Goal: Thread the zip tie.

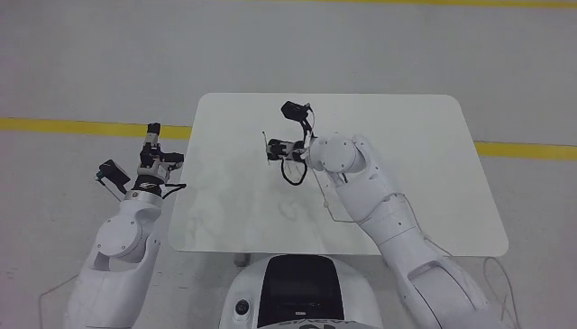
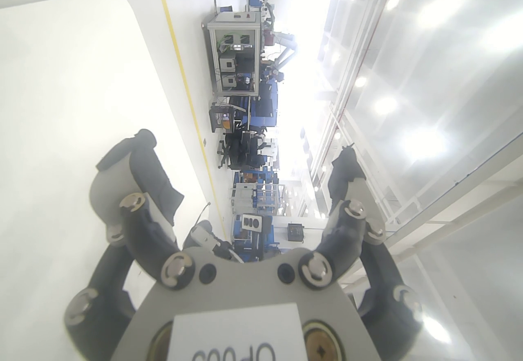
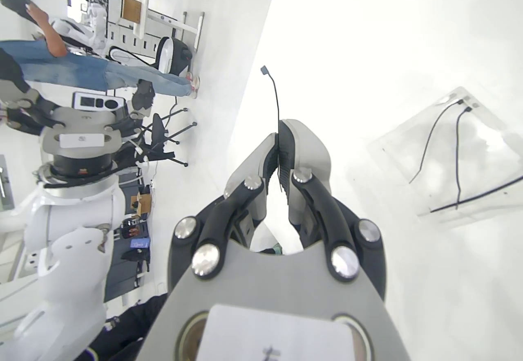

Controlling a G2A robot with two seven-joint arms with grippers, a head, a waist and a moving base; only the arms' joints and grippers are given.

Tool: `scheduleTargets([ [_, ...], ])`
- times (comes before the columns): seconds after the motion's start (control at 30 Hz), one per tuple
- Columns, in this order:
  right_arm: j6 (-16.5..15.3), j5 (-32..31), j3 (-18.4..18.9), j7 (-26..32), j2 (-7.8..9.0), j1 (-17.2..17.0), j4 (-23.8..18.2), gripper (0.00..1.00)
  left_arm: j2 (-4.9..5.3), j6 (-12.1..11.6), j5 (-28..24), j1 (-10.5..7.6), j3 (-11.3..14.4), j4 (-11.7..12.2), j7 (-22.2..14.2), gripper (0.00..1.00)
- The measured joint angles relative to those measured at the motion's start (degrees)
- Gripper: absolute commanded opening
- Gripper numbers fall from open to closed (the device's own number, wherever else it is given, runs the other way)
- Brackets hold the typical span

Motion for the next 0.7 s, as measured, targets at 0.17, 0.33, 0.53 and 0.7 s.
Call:
scheduleTargets([
  [0.17,9.8,1.2,-0.3,2.2,-0.21,2.4,-0.1,0.0,0.0,0.0,0.0,0.0,0.0,0.0,0.0,1.0],
  [0.33,11.9,1.8,-0.4,2.4,-0.24,3.0,0.2,0.0,0.0,0.0,0.0,0.0,0.0,0.0,0.0,1.0],
  [0.53,11.8,1.8,-0.4,2.4,-0.24,3.0,0.1,0.0,0.0,0.0,0.0,0.0,0.0,0.0,0.0,1.0],
  [0.7,13.4,2.0,-0.6,-0.4,-0.35,2.3,-0.6,0.0,0.0,0.0,0.0,0.0,0.0,0.0,0.0,1.0],
])
